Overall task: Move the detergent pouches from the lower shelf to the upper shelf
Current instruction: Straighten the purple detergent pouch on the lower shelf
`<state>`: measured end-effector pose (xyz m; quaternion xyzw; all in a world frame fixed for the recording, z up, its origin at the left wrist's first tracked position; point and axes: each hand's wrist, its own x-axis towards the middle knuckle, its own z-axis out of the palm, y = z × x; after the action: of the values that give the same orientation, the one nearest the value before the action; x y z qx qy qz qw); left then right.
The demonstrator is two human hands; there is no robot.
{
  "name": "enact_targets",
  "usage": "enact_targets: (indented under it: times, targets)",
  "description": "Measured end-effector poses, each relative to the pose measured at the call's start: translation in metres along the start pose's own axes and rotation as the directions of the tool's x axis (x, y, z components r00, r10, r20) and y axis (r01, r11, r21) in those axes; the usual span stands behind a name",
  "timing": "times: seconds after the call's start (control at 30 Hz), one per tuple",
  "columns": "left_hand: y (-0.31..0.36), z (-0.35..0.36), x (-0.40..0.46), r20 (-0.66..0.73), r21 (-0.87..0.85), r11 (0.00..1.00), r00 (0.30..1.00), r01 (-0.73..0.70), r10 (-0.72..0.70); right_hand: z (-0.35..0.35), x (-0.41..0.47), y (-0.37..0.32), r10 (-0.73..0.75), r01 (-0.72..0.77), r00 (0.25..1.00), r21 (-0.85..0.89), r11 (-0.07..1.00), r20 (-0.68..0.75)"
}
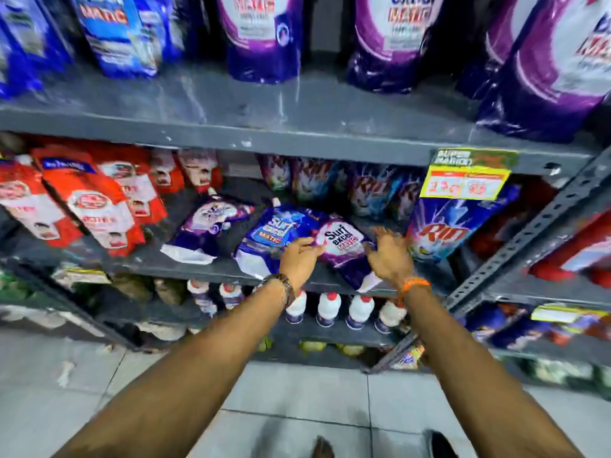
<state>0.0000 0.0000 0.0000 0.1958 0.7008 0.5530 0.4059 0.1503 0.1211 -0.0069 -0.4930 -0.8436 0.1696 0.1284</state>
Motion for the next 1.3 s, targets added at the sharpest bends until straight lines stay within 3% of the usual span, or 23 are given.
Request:
enact_targets:
  times: [0.2,0.3,0.47,0.57,0.7,0.8,1.0,1.2,1.3]
  targets:
    - [0.002,0.031,0.019,-0.067,-0.244,0.94,0.962,0.24,-0.263,0.004,0.045,0.011,0.168,-0.182,0.926,0.009,0.983,0.338]
    - [-0.006,0.04,0.033,-0.042,-0.327,0.894,0.94,0.307,-0.338,0.015,0.051,0.016,0.155,-0.173,0.907,0.01,0.985,0.392]
    - [-0.024,0.052,0.054,-0.032,-0.36,0.862,0.918,0.358,-0.395,0.029,0.054,0.038,0.168,-0.253,0.893,0.158,0.954,0.417]
    - [-0.022,0.053,0.055,-0.059,-0.282,0.903,0.934,0.323,-0.352,0.039,0.053,0.062,0.177,-0.368,0.841,0.301,0.88,0.512]
    - [-0.024,0.048,0.063,0.002,-0.208,0.899,0.92,0.384,-0.393,0.02,0.018,0.041,0.109,-0.568,0.698,0.454,0.687,0.707]
    - [-0.023,0.048,0.061,0.063,-0.172,0.908,0.924,0.383,-0.378,0.023,0.003,0.044,0.112,-0.599,0.703,0.501,0.624,0.702]
    - [-0.014,0.059,0.055,0.131,-0.14,0.968,0.973,0.21,-0.192,0.027,-0.025,0.06,0.204,-0.566,0.813,0.66,0.493,0.545]
    - [0.011,0.052,0.052,0.11,-0.103,0.993,0.992,-0.056,0.067,0.0,-0.018,0.051,0.108,-0.29,0.953,0.753,0.591,0.282]
    - [0.027,0.053,0.054,0.084,-0.107,0.984,0.985,-0.144,0.154,-0.003,-0.001,0.044,0.12,-0.195,0.981,0.746,0.637,0.154]
